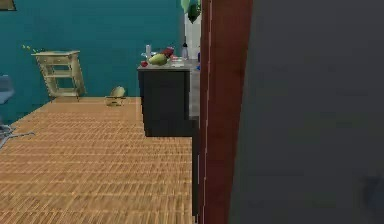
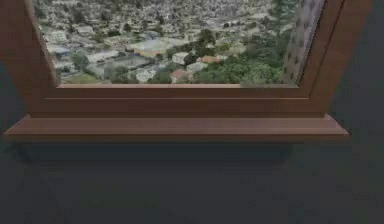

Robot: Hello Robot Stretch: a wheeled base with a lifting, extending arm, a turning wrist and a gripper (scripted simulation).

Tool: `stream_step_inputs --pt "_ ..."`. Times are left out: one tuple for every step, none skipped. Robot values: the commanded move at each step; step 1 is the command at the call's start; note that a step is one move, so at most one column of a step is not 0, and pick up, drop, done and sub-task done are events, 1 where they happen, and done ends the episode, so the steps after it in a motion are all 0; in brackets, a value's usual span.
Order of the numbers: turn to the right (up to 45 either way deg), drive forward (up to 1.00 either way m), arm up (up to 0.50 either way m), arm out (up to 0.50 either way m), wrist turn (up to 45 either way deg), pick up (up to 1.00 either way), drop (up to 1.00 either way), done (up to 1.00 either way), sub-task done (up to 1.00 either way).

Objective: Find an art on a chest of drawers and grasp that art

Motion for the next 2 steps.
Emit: stream_step_inputs --pt "-45.0 0.00 0.00 0.00 0.0 0.00 0.00 0.00 0.00" --pt "-45.0 0.00 0.00 0.00 0.0 0.00 0.00 0.00 0.00"
